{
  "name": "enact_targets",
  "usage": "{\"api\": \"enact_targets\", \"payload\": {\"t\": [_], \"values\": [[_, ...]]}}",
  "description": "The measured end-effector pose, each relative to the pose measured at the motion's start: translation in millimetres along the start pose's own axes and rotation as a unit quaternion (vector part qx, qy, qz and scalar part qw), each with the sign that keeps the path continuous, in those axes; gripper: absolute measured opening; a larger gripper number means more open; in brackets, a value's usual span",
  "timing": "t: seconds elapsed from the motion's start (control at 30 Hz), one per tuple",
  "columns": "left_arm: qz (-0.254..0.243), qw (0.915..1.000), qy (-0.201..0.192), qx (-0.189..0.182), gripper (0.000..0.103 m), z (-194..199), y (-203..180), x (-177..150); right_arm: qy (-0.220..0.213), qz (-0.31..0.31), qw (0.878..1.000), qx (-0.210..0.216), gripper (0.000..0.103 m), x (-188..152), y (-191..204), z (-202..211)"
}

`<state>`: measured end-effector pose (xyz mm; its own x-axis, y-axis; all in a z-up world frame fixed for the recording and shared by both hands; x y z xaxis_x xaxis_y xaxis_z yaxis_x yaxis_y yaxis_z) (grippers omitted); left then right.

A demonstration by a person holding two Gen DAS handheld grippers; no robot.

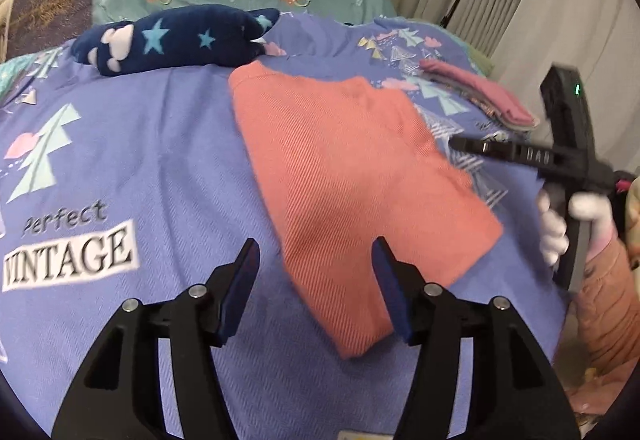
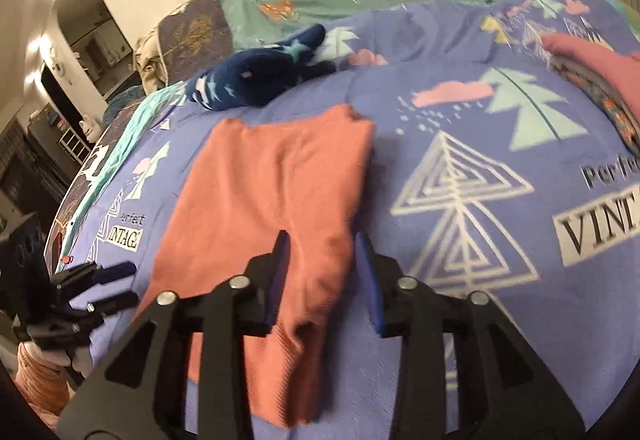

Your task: Fold small clothes

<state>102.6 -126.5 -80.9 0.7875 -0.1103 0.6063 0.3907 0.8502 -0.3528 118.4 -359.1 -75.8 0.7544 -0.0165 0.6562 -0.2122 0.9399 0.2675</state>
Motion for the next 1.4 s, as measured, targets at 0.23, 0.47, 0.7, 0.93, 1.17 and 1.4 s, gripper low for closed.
{"api": "enact_targets", "payload": {"t": [0.23, 0.47, 0.7, 0.93, 1.17, 1.4], "values": [[0.001, 0.9994, 0.026, -0.024, 0.062, -32, 0, 22, 0.039, -0.012, 0.999, 0.028, 0.051, -18, -2, -14], [0.013, 0.9982, 0.051, -0.03, 0.066, -58, 9, 30, 0.06, -0.042, 0.995, 0.068, 0.052, -13, -7, -38], [0.018, 0.9965, 0.058, -0.058, 0.071, -72, 14, 39, 0.06, -0.036, 0.993, 0.097, 0.053, 3, -6, -56], [0.02, 0.9952, 0.057, -0.077, 0.078, -89, 13, 56, 0.056, -0.043, 0.99, 0.125, 0.053, 16, -6, -72], [0.021, 0.9946, 0.055, -0.085, 0.078, -102, 12, 69, 0.055, -0.036, 0.989, 0.132, 0.053, 23, -5, -78], [0.008, 0.9977, 0.037, -0.056, 0.062, -99, 10, 69, 0.047, 0.002, 0.996, 0.078, 0.04, 24, 5, -74]]}}
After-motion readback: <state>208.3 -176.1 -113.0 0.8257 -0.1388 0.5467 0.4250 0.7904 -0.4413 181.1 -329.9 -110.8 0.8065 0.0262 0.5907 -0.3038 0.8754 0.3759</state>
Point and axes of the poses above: each gripper's, at about its wrist camera, not at the fingertips, and z roughly against the way its jaws point, y to its left, x to its top, the point moved 6 cm from there along -z, roughly the way its jaws point, and after that the axes turned 9 degrees about z, right-handed, at the moved point
